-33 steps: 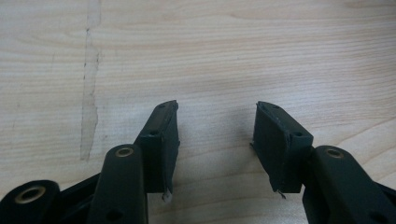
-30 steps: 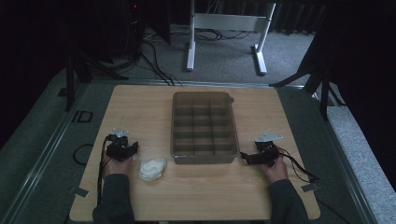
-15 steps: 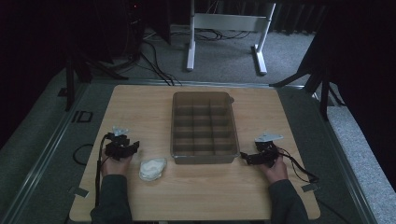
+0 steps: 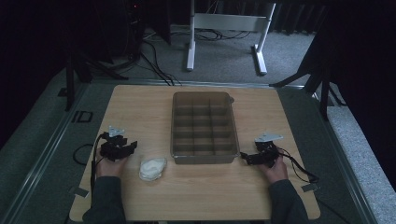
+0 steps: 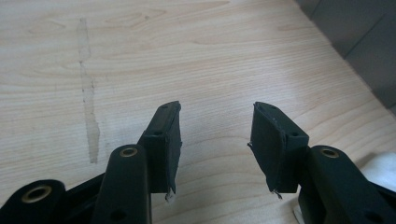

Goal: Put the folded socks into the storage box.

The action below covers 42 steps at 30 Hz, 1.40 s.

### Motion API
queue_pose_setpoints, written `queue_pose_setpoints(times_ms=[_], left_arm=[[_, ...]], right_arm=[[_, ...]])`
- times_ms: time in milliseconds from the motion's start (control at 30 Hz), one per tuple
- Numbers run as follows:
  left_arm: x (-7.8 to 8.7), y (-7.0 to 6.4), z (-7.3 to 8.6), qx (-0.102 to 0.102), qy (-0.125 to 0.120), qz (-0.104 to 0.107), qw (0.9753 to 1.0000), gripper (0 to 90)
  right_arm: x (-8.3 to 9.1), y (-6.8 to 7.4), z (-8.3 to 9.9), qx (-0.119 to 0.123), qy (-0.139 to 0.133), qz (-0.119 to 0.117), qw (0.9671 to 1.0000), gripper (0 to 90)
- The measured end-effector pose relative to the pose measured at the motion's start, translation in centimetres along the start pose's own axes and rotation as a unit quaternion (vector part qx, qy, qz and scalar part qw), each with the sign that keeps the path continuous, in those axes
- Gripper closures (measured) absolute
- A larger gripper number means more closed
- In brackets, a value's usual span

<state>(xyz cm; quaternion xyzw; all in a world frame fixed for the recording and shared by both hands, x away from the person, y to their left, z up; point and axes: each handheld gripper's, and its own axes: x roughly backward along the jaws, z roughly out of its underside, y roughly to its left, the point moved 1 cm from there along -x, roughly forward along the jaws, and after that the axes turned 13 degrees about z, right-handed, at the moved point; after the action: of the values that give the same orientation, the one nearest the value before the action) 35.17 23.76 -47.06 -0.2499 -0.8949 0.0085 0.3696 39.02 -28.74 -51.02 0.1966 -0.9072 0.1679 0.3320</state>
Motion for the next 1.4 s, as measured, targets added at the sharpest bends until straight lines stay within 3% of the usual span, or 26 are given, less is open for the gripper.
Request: queue_pose_setpoints(times_ms=[633, 1400], left_arm=[[1.3, -1.3, -1.1, -0.035, 0.014, 0.026, 0.9989, 52.3], [1.2, -3.6, -2.1, -0.095, 0.062, 0.048, 0.9923, 52.6]], right_arm=[[0.0, 0.0, 0.0, 0.000, 0.000, 0.000, 1.0000, 11.5], [0.0, 0.0, 0.0, 0.000, 0.000, 0.000, 1.0000, 11.5]])
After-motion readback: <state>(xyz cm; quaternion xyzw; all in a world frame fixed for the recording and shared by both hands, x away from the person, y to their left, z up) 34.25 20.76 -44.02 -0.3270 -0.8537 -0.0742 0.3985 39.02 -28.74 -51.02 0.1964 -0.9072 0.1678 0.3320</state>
